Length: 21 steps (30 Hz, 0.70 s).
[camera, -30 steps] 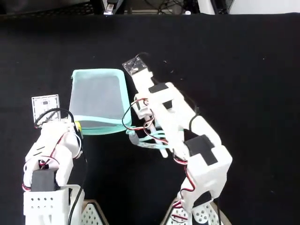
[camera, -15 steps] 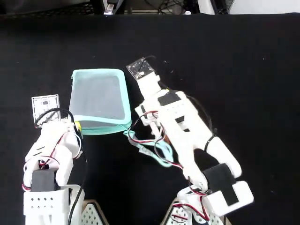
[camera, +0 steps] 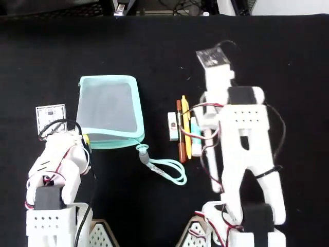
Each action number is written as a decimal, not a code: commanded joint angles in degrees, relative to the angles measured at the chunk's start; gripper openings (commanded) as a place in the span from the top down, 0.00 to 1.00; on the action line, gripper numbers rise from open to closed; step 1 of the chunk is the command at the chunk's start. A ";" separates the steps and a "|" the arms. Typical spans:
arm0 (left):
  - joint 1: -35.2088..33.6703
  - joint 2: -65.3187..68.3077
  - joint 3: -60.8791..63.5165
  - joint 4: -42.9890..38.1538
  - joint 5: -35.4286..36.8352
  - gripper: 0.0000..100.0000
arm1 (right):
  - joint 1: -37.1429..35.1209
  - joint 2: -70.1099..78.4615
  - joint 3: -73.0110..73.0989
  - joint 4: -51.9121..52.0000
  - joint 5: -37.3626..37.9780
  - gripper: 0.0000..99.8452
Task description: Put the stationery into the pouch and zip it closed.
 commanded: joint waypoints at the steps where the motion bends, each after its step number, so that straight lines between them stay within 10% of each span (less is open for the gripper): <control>1: 0.84 -0.53 -0.31 -1.58 0.09 0.97 | 8.18 -1.89 6.02 -5.10 4.84 0.99; 8: 1.01 -0.53 -0.31 -1.58 0.09 0.97 | 14.15 -1.80 22.64 -22.42 14.15 0.99; 21: 0.75 -0.53 -0.22 -1.49 0.09 0.97 | 14.07 -1.80 24.13 -21.63 15.56 0.82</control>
